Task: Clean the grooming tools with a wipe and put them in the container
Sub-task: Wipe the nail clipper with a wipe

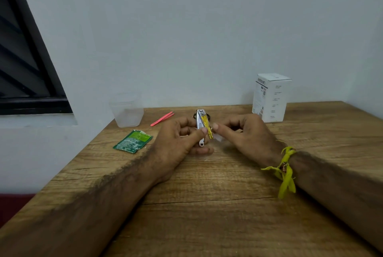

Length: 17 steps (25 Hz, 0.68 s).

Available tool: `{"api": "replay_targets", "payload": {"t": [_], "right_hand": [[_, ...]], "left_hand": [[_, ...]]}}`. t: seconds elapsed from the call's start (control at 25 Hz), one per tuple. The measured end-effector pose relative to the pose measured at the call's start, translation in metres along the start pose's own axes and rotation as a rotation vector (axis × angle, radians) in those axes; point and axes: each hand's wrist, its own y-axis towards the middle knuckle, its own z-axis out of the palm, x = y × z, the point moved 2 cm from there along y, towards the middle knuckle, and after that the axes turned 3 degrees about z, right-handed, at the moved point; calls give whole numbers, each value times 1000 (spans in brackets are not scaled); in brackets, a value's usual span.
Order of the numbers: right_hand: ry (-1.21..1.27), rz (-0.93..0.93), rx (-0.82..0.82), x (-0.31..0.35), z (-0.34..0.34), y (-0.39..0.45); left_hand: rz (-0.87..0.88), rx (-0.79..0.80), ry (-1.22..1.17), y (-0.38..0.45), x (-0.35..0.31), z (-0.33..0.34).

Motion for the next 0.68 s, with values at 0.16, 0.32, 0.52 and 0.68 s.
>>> {"api": "replay_targets", "payload": {"t": [0.16, 0.32, 0.52, 0.68], "right_hand": [[23, 28, 144, 1, 2, 0], [165, 132, 147, -5, 3, 3], [540, 393, -154, -17, -7, 12], [693, 469, -235, -16, -8, 15]], "left_hand": [[-1, -8, -28, 1, 0, -3], [14, -6, -7, 3, 1, -3], [-19, 68, 100, 3, -1, -9], [-13, 233, 241, 1, -4, -7]]}}
